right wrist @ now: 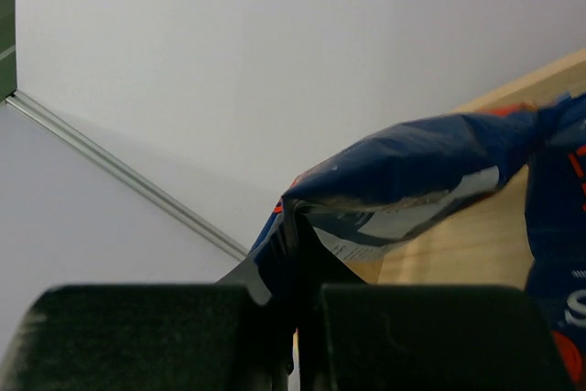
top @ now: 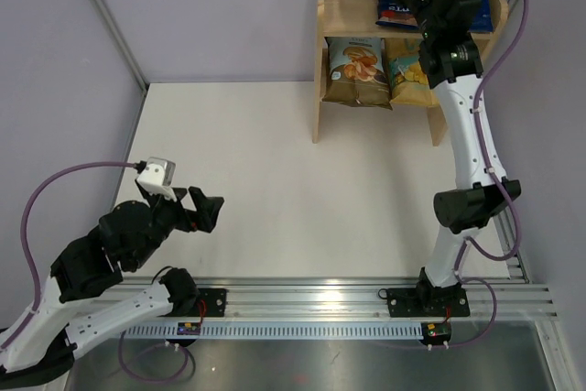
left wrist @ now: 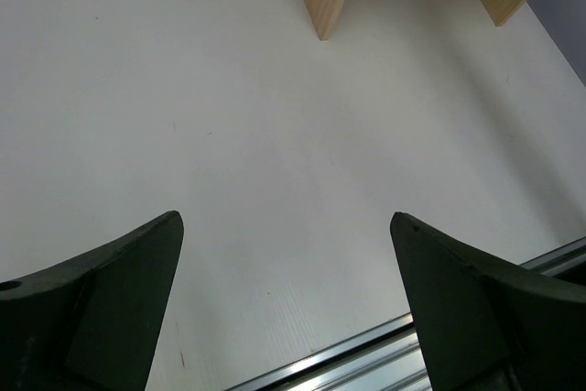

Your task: Place and organize the chips bags onto the shelf

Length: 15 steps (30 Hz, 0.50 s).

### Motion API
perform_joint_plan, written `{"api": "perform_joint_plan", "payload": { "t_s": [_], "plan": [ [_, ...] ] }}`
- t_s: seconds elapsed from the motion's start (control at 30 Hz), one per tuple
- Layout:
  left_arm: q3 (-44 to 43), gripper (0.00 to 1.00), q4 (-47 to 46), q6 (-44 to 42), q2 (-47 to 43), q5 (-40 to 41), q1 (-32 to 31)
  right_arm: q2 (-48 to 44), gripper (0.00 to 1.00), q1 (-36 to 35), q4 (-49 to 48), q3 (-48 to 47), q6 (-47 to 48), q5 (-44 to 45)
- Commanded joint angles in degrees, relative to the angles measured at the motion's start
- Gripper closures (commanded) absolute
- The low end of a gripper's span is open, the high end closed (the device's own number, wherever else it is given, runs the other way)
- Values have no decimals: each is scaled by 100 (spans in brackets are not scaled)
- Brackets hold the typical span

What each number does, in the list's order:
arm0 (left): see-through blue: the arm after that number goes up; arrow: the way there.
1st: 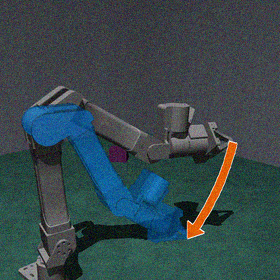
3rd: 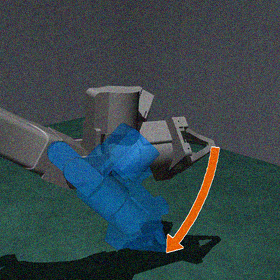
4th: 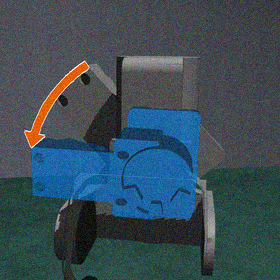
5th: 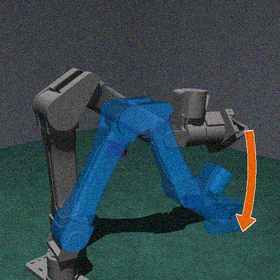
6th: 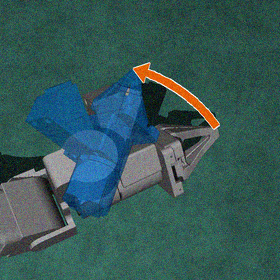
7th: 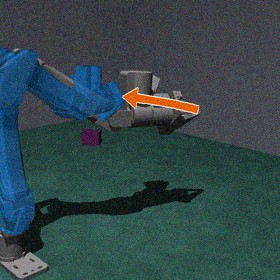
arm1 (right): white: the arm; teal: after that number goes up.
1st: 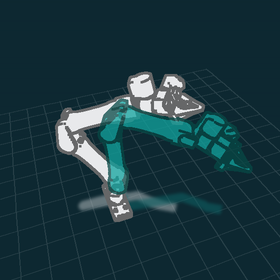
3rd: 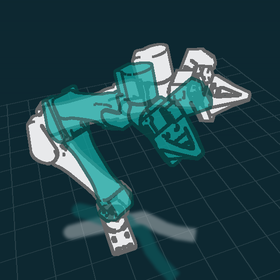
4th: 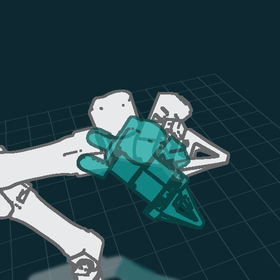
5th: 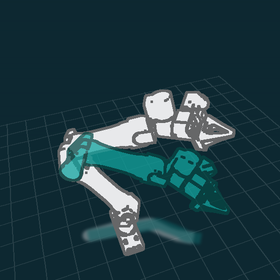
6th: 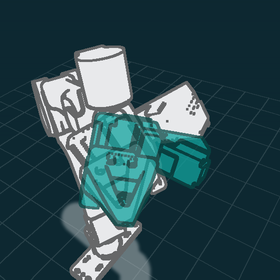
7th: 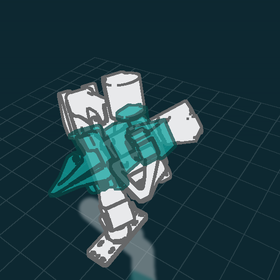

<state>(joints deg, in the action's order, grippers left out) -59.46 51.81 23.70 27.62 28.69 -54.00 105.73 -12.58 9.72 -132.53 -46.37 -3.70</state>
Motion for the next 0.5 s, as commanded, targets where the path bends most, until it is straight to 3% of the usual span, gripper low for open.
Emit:
{"api": "perform_joint_plan", "payload": {
  "t_s": [0.0,0.23,0.47],
  "plan": [
    [233,1,-250,-384,-370,-30,21,516,100,1,-286,-850,-100,-52],
    [734,1,-689,-516,-977,-65,21,1344,100,1,-541,-1565,-100,107],
    [998,1,-839,-498,-1083,-241,21,1397,100,-139,-910,-1214,-285,177]
  ]
}}
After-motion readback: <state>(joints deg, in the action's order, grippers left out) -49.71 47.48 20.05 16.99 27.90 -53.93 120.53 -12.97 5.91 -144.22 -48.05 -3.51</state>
